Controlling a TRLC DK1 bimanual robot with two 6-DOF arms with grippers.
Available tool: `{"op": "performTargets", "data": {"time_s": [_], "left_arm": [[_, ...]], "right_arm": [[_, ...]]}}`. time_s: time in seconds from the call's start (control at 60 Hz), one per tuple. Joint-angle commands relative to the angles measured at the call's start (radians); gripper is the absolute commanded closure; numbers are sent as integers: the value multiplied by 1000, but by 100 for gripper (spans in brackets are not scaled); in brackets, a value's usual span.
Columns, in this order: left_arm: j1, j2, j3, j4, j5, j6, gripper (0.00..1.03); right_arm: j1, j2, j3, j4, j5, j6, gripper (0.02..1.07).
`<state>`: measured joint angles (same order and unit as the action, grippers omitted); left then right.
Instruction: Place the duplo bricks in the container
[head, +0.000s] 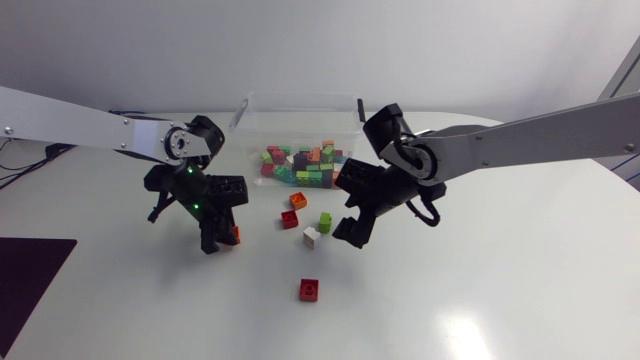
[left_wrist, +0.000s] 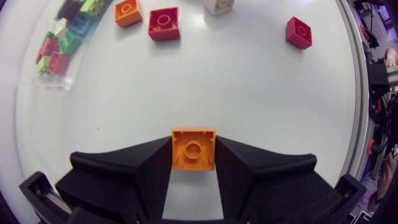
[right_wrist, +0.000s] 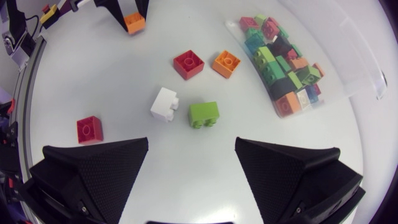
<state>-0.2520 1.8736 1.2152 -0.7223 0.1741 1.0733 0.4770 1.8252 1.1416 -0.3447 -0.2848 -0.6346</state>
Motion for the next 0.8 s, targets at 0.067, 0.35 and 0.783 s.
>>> {"op": "performTargets", "data": {"time_s": [0.067,0.35,0.783], "left_arm": [[5,-102,63,-29,13,-39,73],[-15,-217,155,-49,70,-121,73],[-21,-209,346,-57,150,-231,73]], "right_arm": [[2,91,83,-27,4,-62,7],[2,217,233,-125,6,-125,8],[8,358,428,-275,13,-214,20]]}}
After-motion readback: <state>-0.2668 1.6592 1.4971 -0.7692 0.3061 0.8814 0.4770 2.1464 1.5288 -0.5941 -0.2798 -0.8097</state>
